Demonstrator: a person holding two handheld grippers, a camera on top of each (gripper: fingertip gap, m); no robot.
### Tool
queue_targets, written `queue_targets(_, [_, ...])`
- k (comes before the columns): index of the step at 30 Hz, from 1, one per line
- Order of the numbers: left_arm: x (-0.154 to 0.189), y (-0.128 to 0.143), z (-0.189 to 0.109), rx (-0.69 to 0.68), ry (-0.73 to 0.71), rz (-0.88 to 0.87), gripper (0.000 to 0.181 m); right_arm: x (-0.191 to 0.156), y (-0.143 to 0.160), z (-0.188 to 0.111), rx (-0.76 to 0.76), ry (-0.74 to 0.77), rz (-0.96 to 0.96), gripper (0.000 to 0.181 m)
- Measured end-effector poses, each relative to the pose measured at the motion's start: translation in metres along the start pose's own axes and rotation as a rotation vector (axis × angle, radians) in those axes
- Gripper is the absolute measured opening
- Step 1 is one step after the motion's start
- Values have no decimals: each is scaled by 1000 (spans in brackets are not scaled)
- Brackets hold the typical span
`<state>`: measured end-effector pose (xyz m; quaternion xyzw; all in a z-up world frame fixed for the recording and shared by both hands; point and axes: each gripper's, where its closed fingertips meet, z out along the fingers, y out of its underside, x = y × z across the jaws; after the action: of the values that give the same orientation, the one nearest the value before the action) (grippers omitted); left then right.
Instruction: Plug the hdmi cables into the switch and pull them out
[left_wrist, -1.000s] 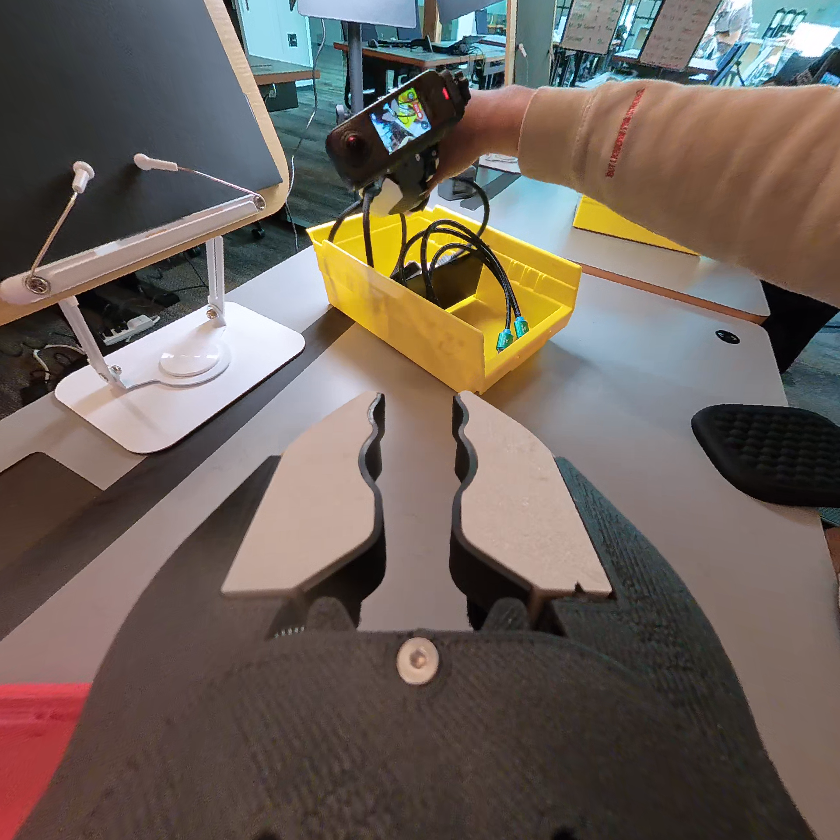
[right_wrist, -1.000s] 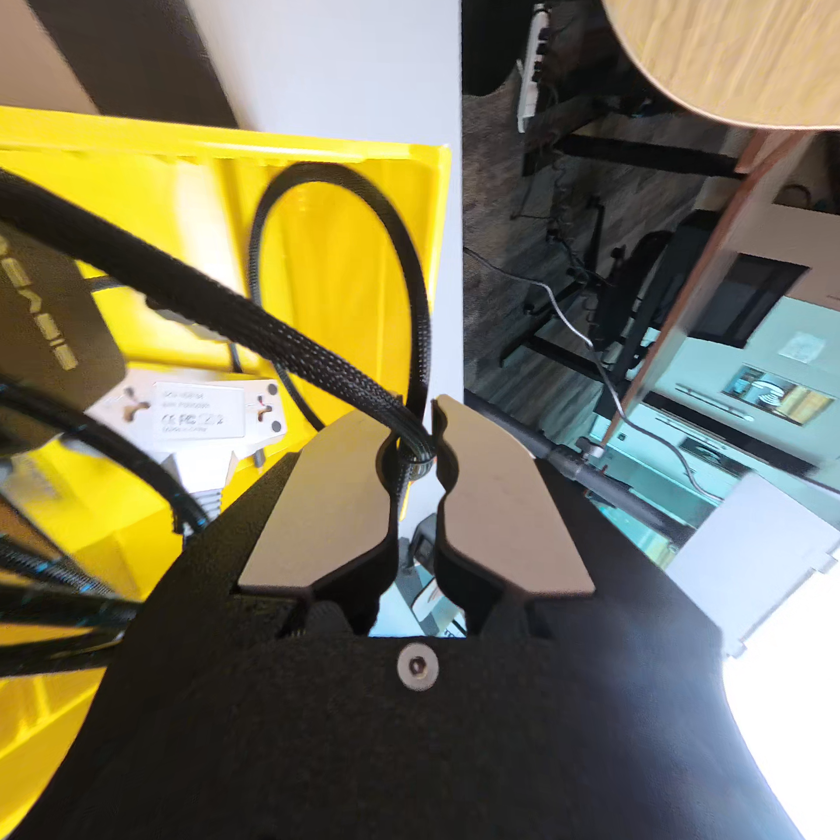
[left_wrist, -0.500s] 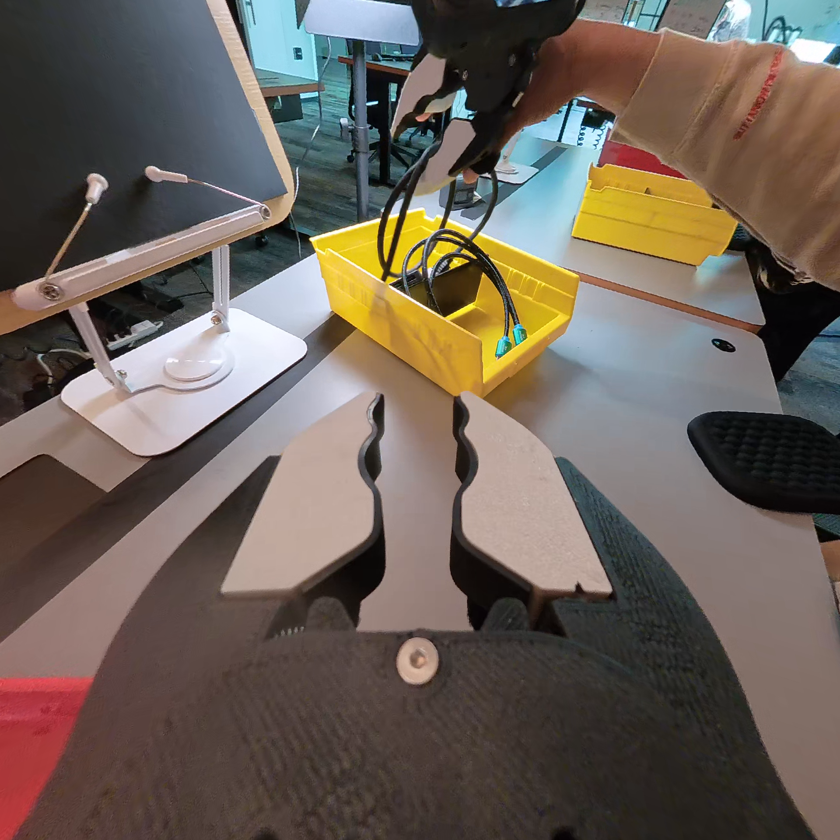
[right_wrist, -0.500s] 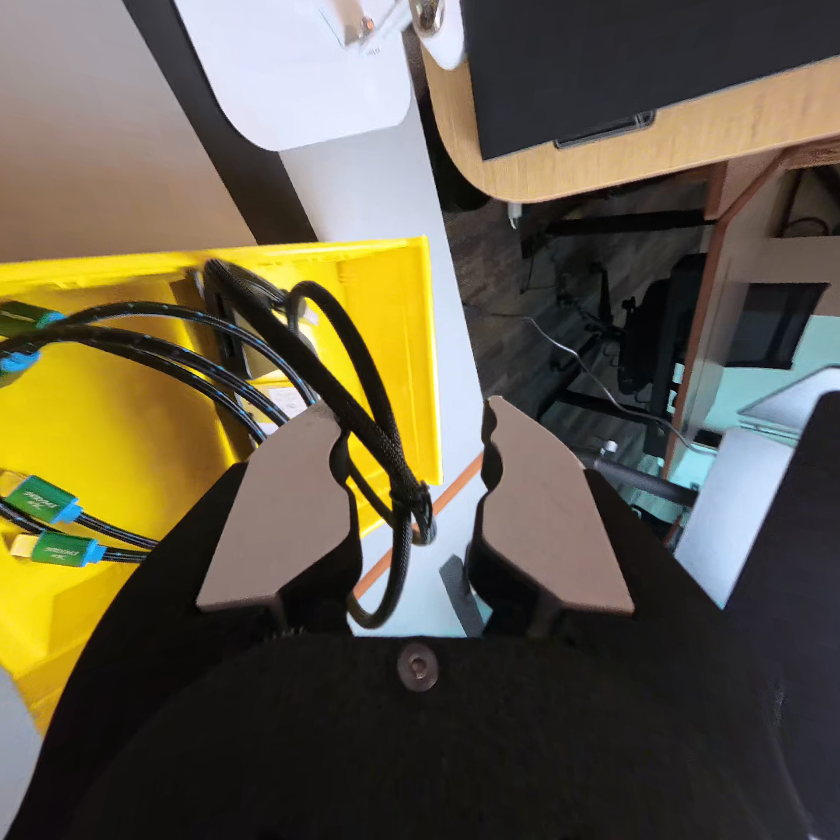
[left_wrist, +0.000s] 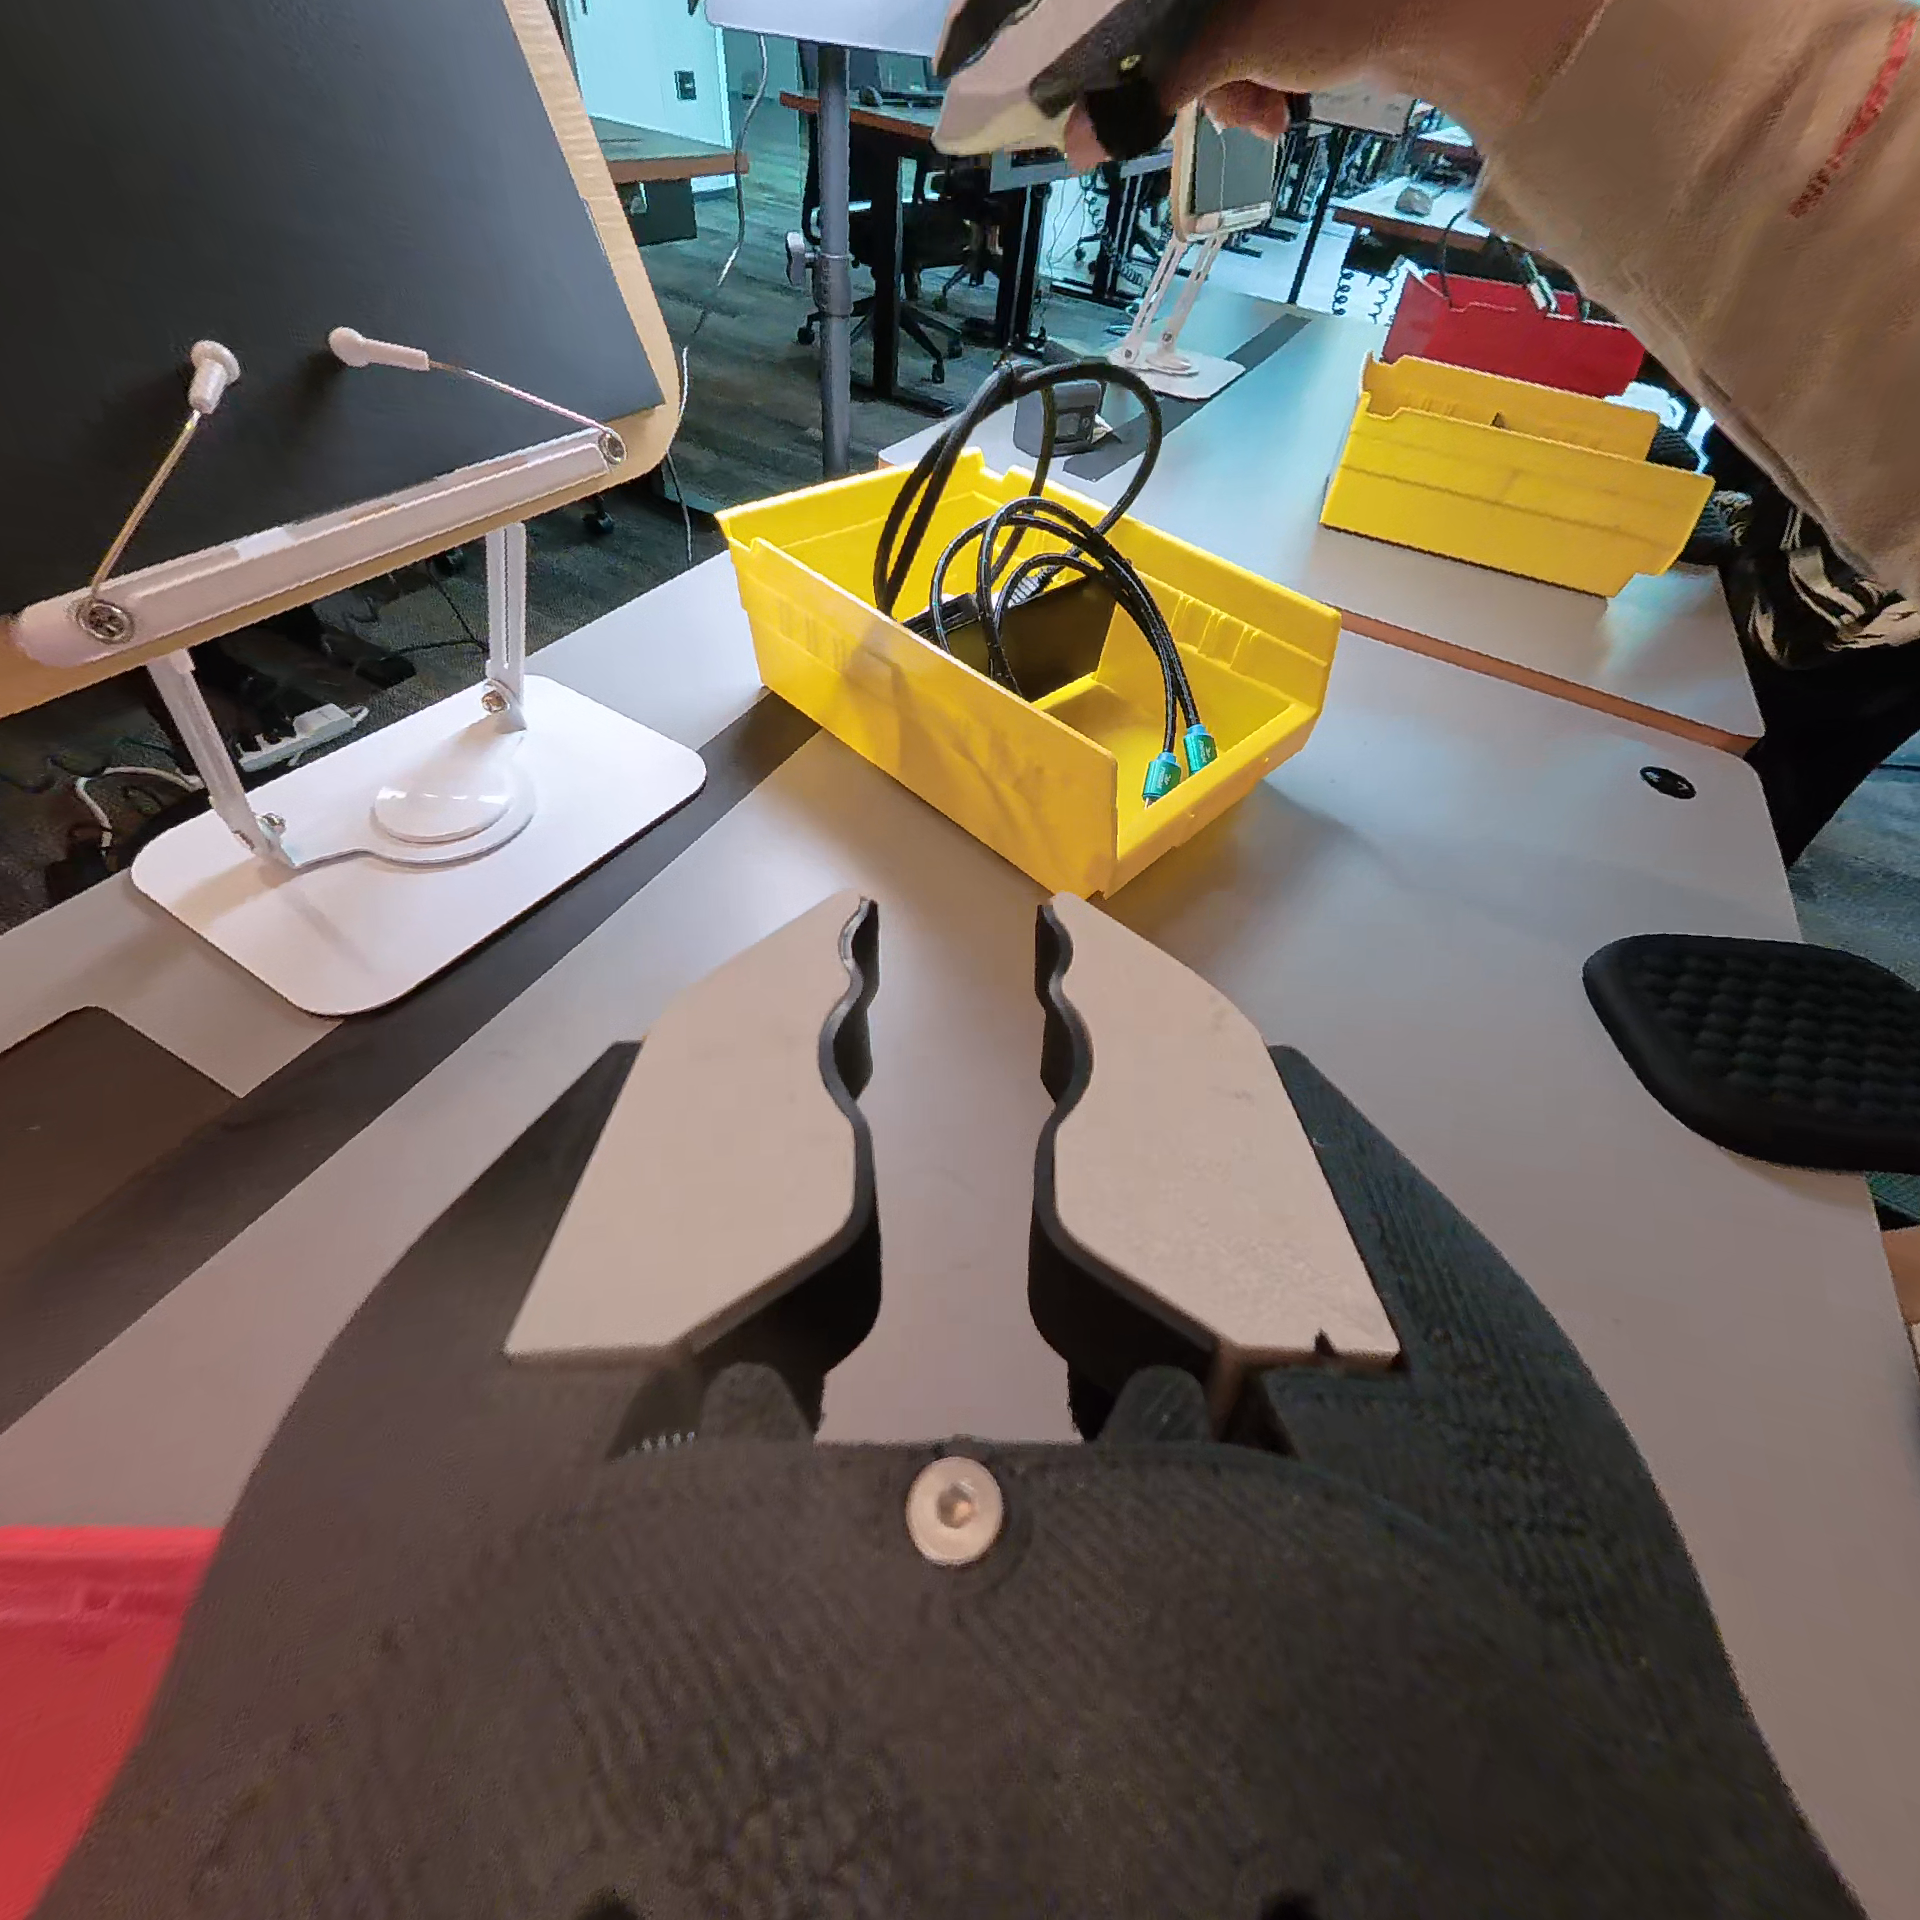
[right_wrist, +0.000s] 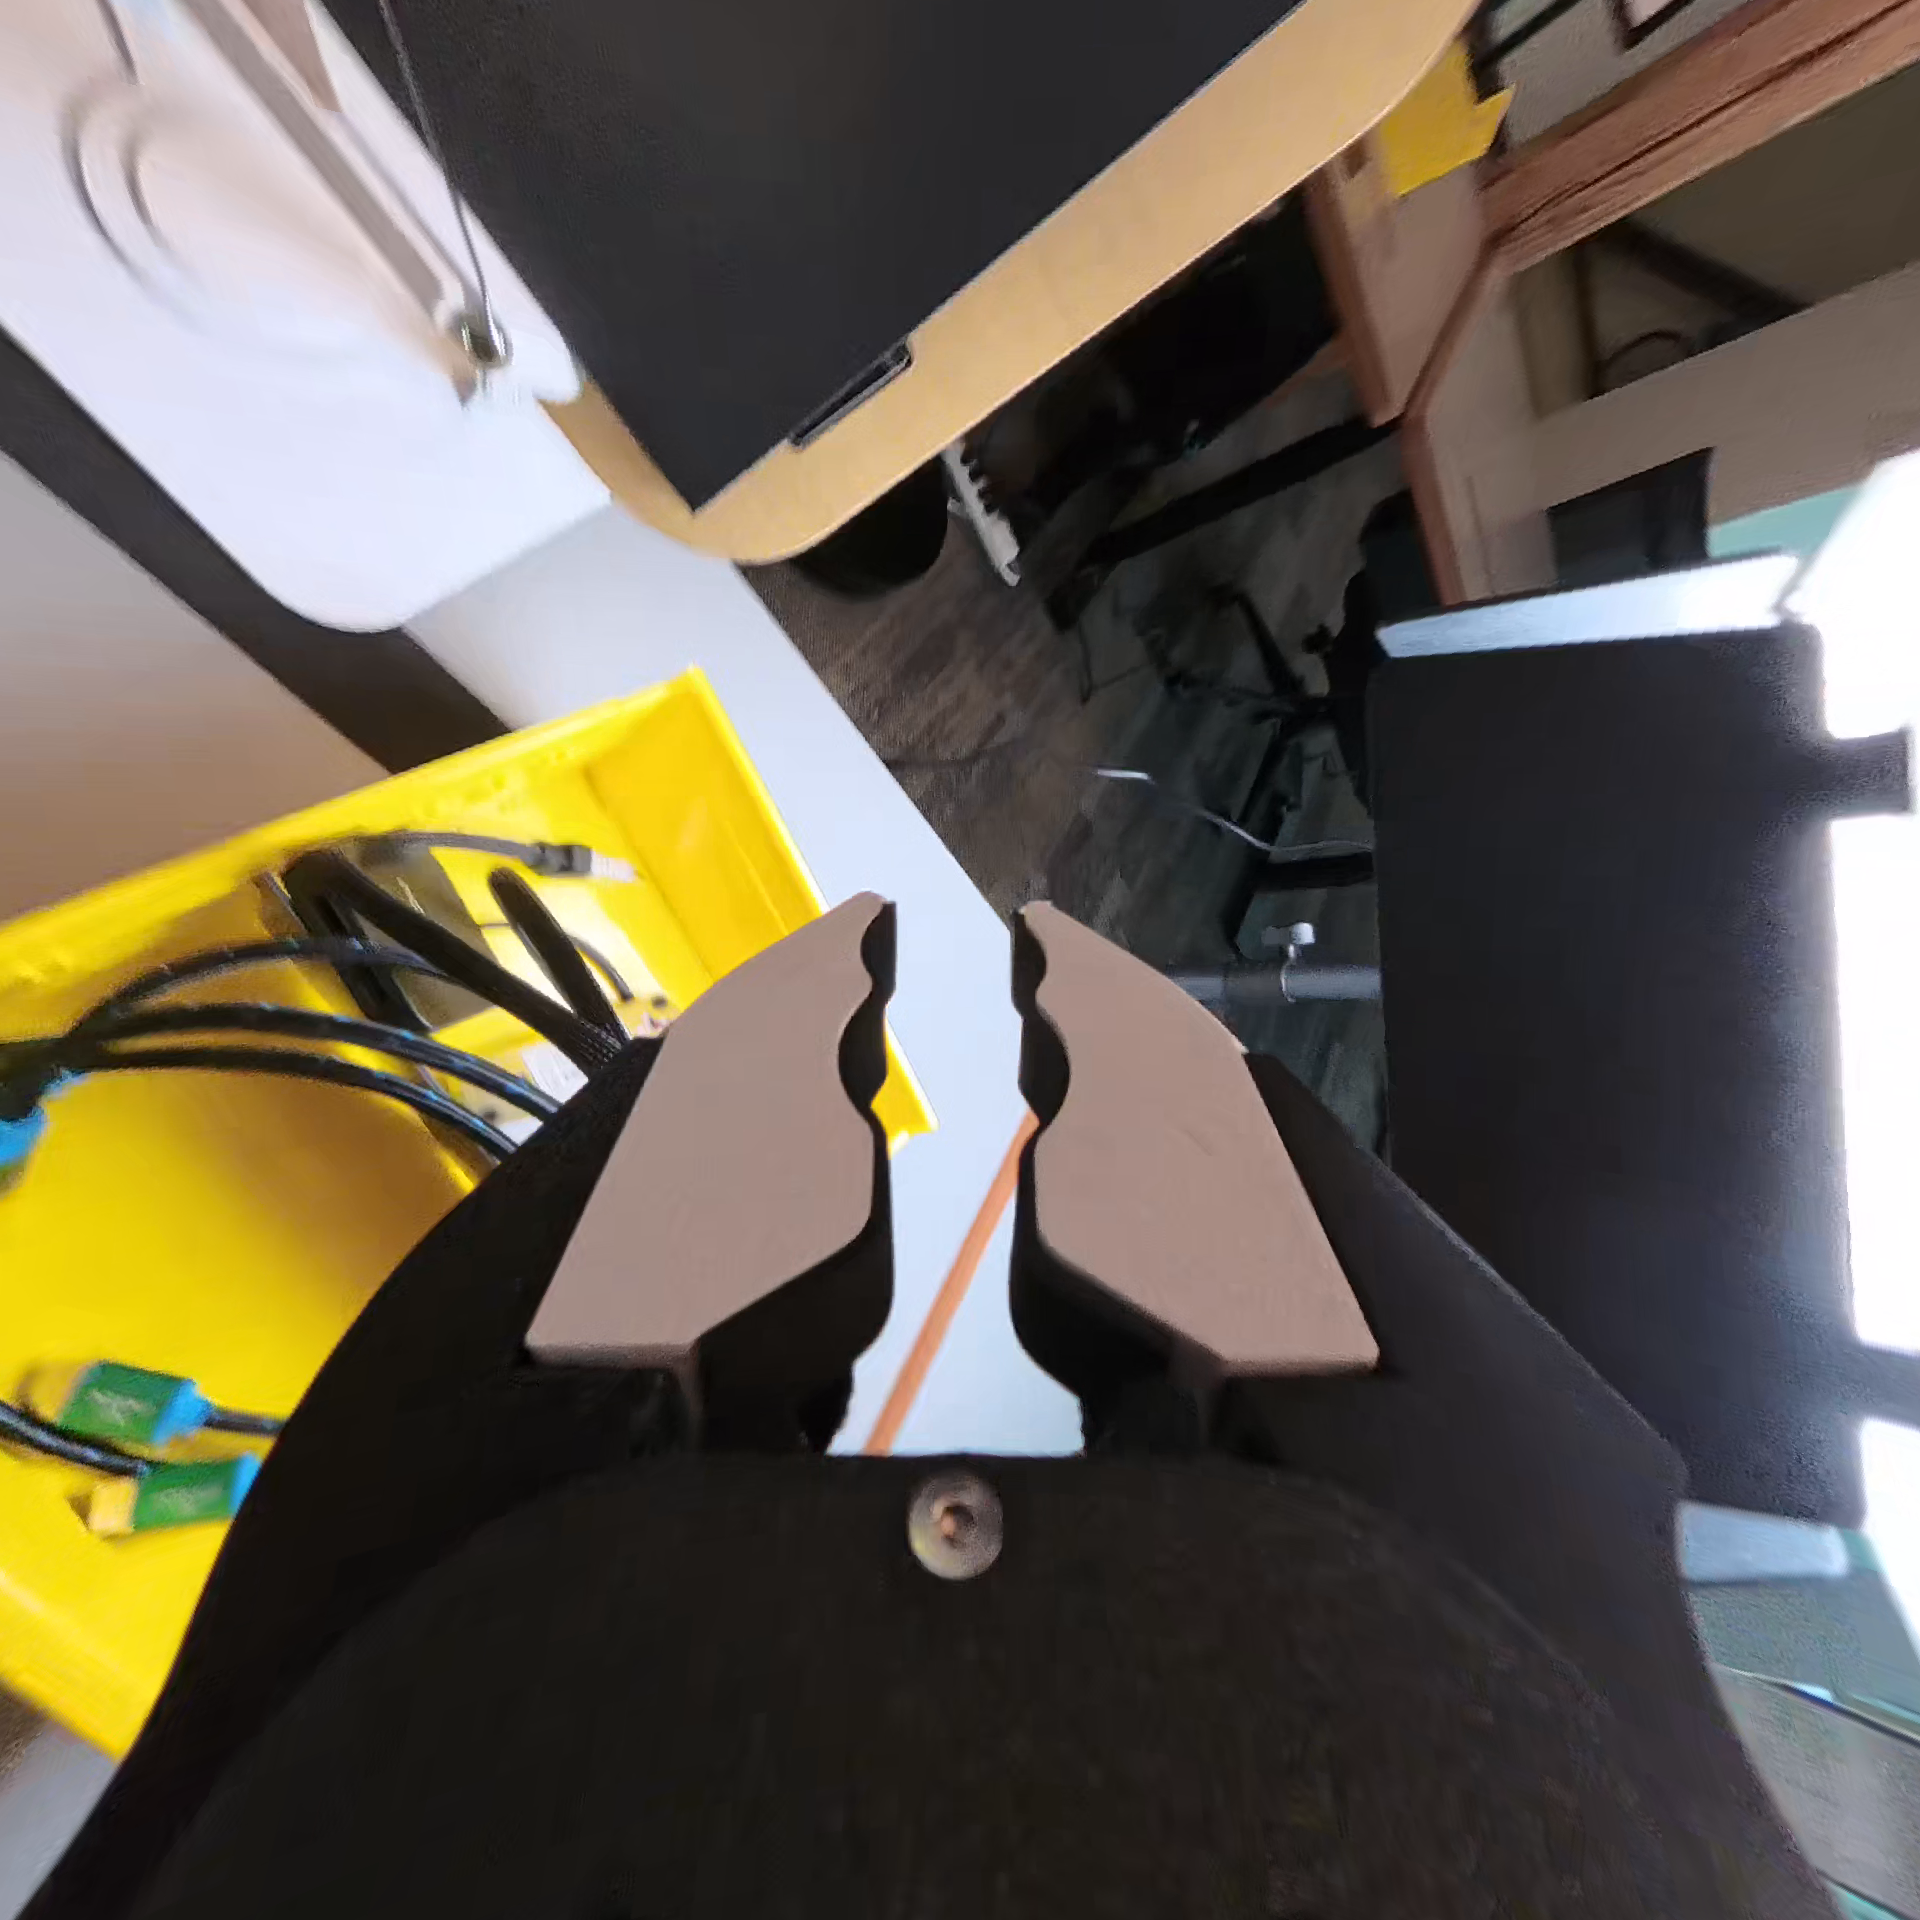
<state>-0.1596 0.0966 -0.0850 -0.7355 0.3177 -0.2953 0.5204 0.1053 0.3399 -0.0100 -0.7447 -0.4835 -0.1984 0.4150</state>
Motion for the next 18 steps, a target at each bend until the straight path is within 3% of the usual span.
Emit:
queue_targets(3, [1, -1, 0, 2, 2, 4, 29, -18, -16, -25, 193, 3, 103, 20])
queue_targets(10, [2, -3, -3, 10, -6, 7, 29, -116, -32, -92, 673, -231, 534, 24])
queue_targets(13, [0, -5, -6, 16, -20, 8, 30, -173, -22, -96, 740, -302, 644, 27])
queue_targets(18, [-8, -3, -6, 27, -48, -9, 30, -255, -1, -83, 770, -309, 658, 33])
